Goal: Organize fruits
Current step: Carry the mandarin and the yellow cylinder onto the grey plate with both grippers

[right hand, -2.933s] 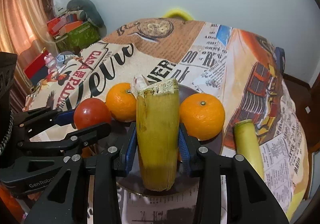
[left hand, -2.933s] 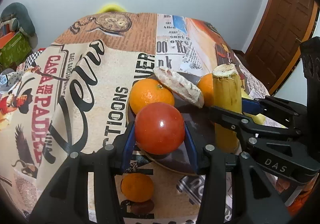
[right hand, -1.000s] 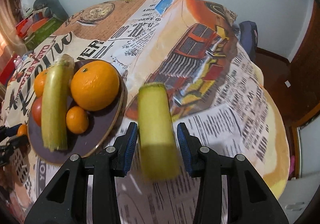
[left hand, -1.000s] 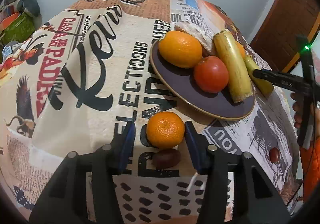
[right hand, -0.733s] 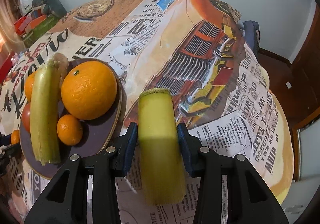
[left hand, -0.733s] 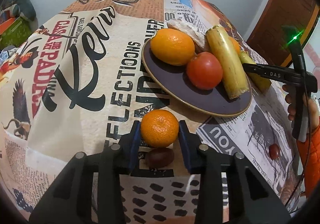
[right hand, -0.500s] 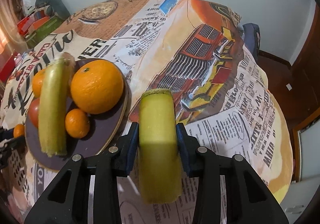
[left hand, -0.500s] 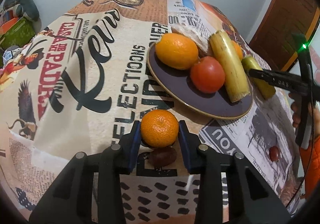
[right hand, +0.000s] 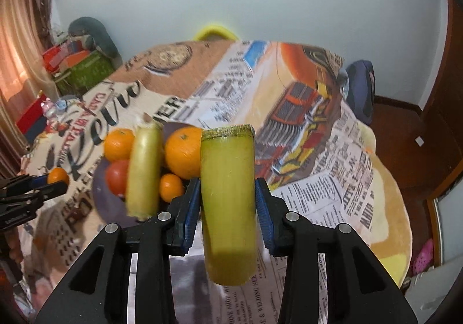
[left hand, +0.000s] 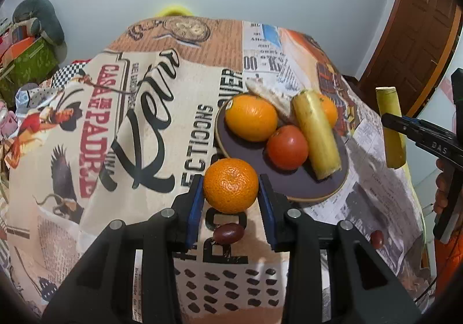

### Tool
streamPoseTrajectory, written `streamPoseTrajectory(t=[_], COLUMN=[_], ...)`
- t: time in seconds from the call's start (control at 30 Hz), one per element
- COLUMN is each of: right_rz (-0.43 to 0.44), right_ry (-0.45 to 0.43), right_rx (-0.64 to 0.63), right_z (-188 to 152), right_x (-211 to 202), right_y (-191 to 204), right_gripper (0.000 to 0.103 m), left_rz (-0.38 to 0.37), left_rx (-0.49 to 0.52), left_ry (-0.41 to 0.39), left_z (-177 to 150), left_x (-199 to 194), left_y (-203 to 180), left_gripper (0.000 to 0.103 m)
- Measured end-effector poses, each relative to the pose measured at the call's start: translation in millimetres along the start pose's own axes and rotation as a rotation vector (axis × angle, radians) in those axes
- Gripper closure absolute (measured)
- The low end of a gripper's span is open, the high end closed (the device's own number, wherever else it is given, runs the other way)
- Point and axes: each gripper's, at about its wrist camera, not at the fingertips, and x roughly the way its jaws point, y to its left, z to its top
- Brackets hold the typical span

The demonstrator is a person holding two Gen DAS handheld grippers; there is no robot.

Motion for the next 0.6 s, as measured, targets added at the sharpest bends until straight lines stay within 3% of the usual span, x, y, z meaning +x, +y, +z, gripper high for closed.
streamPoseTrajectory(t=[0.3,0.6], right_rz=[0.040,0.072], right_ry=[-0.062,-0.053], right_rx=[-0.015,-0.003], right_z=[12.3,14.8], right_x=[-10.7,9.7], right_y=[20.2,35.0], right_gripper=[0.069,0.069], left_rz=[-0.010,-0.033], left_rx=[0.018,0.029], left_ry=[-0.034,-0.026], left_z=[16.8,29.7], left_x=[-0.8,17.7], left_y=[-9.4,-17.2], left_gripper=[0.067,0.067])
